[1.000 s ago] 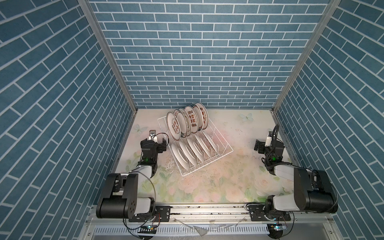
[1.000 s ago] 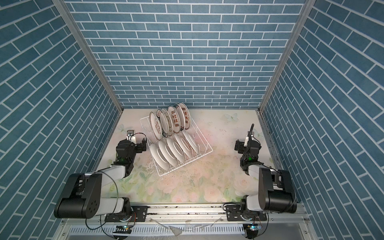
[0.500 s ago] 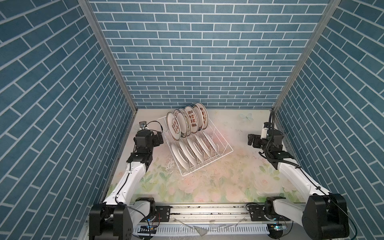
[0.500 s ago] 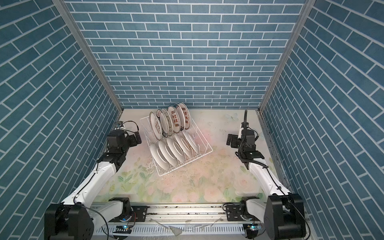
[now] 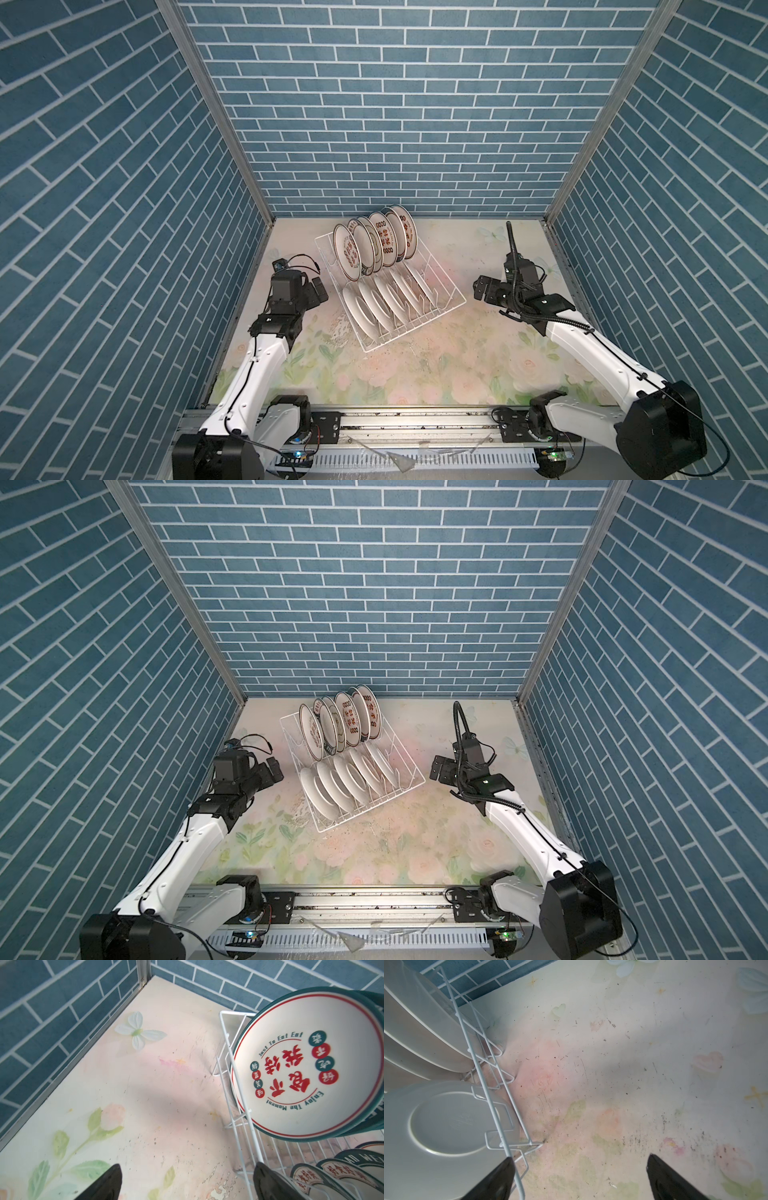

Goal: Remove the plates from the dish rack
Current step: 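Move the right gripper over the rack's near end beside the plates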

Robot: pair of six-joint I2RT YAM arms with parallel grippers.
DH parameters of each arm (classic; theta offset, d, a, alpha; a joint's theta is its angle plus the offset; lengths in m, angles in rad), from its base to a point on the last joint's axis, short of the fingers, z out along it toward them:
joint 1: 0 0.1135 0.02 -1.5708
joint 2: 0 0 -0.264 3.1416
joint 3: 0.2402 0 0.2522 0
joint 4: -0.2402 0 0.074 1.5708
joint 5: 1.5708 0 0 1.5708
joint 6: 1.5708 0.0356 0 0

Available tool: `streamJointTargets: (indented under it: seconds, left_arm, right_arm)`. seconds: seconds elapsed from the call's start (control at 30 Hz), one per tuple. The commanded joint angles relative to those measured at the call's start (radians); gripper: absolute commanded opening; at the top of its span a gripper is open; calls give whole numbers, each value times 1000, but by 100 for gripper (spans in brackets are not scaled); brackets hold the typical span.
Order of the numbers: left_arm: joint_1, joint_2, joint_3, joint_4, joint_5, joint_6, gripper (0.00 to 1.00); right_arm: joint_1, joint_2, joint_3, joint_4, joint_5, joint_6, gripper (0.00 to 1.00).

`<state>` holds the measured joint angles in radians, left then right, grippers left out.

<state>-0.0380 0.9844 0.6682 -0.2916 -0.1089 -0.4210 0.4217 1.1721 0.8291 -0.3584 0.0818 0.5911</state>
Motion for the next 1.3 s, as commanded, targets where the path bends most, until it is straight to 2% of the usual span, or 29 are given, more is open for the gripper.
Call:
streamJointTargets:
  seconds: [0.0, 0.27, 0.43, 1.0, 1.27]
  left_arm:
    - [-2, -17, 25, -116, -22, -56, 99]
    - [-2, -43, 7, -113, -1, -21, 99]
    - [-2, -22, 22, -146, 6, -13, 99]
    - [0, -22, 18, -158, -22, -19, 99]
    - [-2, -50, 22, -181, -25, -16, 99]
  right_arm:
    - [57, 27, 65, -88, 85, 108, 99]
    - [171, 157, 173, -156, 121, 241, 90]
    - [226, 239, 251, -217, 156, 281, 87]
    - [269, 330, 207, -277, 165, 385, 73]
    - [259, 372, 243, -326, 153, 354, 55]
